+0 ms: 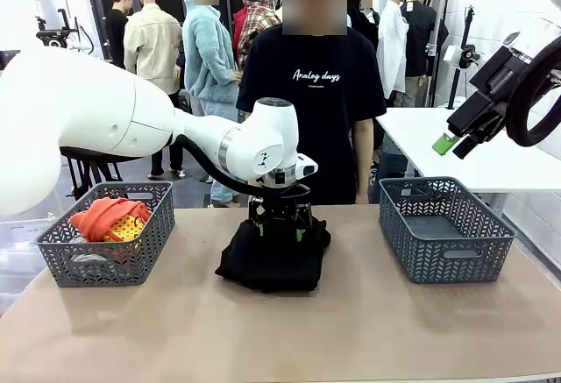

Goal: Sort the tops and bottoms.
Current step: Lift clothes from the center of the table with your left hand.

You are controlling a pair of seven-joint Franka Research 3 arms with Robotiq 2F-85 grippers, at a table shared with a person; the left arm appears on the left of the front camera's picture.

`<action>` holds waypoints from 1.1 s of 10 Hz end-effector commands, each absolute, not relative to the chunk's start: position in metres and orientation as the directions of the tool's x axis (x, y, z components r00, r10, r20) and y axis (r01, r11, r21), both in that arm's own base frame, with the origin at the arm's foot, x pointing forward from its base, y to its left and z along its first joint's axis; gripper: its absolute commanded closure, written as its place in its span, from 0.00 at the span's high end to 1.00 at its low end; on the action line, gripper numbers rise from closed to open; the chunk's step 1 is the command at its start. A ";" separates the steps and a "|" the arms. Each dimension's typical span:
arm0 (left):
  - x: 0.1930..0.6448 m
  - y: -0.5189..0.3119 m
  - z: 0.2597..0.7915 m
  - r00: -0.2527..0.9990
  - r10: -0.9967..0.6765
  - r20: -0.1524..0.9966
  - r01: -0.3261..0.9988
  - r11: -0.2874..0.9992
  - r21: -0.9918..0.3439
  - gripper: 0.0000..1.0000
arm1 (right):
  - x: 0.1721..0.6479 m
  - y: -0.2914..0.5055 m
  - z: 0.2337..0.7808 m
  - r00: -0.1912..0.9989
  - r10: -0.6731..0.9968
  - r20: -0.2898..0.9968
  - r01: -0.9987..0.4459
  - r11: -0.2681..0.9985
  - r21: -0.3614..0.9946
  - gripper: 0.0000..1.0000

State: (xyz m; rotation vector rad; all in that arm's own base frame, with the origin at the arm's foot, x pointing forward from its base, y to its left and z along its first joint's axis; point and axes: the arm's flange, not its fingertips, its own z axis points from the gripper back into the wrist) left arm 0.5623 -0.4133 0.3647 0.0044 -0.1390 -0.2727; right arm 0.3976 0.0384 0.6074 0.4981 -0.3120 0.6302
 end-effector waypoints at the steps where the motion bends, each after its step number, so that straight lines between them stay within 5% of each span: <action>1: 0.570 -0.411 0.363 0.963 -0.237 0.125 0.234 0.971 0.043 0.98 | 0.396 0.038 0.606 0.770 0.487 0.413 -0.626 0.703 0.338 1.00; 3: 0.571 -0.409 0.358 0.965 -0.251 0.080 0.250 0.968 0.023 0.98 | 0.396 0.038 0.606 0.770 0.487 0.413 -0.626 0.703 0.338 1.00; 4: 0.571 -0.409 0.359 0.960 -0.266 0.086 0.265 0.964 0.019 0.89 | 0.396 0.038 0.606 0.770 0.487 0.413 -0.626 0.703 0.338 1.00; 8: 0.572 -0.409 0.356 0.965 -0.256 0.061 0.256 0.967 0.004 0.09 | 0.396 0.038 0.606 0.770 0.487 0.413 -0.626 0.703 0.338 1.00; 9: 0.571 -0.408 0.357 0.966 -0.251 0.058 0.251 0.968 0.001 0.00 | 0.396 0.038 0.606 0.770 0.487 0.413 -0.626 0.703 0.338 1.00; 11: 0.572 -0.408 0.356 0.969 -0.242 0.054 0.242 0.970 0.004 0.00 | 0.396 0.038 0.606 0.770 0.487 0.413 -0.626 0.703 0.338 1.00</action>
